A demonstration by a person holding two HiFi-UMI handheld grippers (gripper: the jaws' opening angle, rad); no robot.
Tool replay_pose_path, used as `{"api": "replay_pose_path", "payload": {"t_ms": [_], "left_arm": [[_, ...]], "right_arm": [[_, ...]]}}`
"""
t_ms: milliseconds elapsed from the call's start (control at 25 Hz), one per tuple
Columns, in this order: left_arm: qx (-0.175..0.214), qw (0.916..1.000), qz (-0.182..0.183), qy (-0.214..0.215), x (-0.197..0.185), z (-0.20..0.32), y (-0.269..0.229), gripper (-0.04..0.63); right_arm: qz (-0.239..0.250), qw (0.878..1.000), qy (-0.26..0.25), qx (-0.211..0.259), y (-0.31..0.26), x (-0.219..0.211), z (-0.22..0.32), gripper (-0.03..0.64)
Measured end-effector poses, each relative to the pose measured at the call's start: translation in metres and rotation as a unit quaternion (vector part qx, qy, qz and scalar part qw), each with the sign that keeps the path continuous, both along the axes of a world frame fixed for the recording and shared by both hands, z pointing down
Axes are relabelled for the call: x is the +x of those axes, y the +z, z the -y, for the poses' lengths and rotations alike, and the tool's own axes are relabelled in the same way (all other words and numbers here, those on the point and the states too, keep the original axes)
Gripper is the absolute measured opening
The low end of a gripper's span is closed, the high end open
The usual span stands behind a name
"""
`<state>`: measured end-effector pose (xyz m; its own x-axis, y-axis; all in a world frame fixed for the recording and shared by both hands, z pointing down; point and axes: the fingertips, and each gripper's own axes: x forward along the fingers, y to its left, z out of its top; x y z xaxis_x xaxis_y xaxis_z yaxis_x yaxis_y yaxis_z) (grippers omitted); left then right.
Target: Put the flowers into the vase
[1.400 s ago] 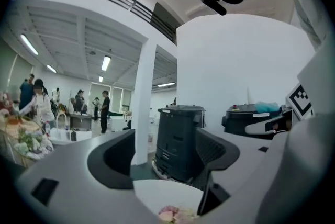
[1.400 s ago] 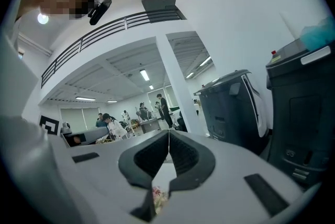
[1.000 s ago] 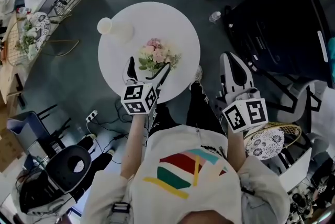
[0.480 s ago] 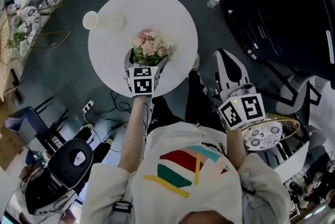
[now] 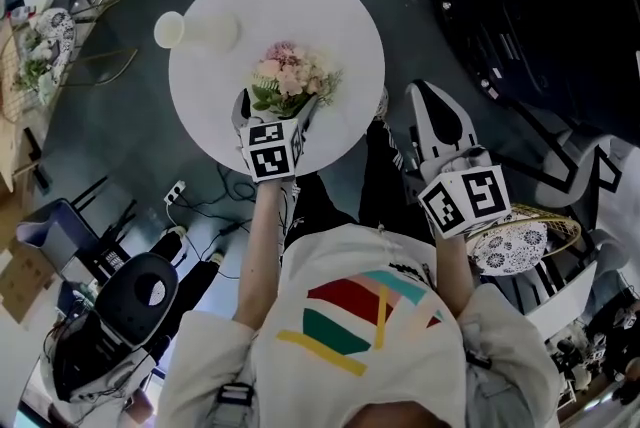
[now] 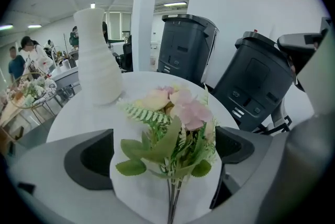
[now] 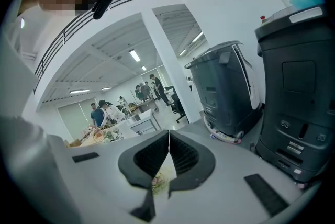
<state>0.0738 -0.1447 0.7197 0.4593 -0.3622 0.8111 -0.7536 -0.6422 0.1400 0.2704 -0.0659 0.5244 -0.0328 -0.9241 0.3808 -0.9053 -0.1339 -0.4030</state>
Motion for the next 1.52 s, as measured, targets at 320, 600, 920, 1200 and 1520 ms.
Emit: {"api": "replay_pose_path", "payload": {"t_ms": [320, 600, 920, 1200, 1520], "left_arm": [[-0.038, 0.9984, 0.009, 0.041, 0.024, -0.011, 0.030, 0.586], [-0.069, 0.9956, 0.028, 0.056, 0.024, -0.008, 0.041, 0.583], [-0.104, 0.9902, 0.025, 0.090, 0.027, -0.017, 0.039, 0.449], [-0.084, 0.9927, -0.019, 0.084, 0.027, -0.012, 0.027, 0.371], [-0.031, 0.9961, -0.071, 0.044, 0.013, 0.008, -0.019, 0.347]], "right_arm": [[0.006, 1.000, -0.006, -0.006, 0.007, -0.002, -0.009, 0.014], [0.006, 1.000, -0.008, -0.015, 0.012, -0.004, -0.001, 0.014], [0.002, 1.000, -0.012, -0.011, 0.007, -0.009, -0.001, 0.014], [-0.008, 1.000, -0.021, 0.001, -0.011, -0.022, 0.003, 0.014], [-0.025, 0.999, -0.031, 0.030, -0.041, -0.035, 0.013, 0.014]]}}
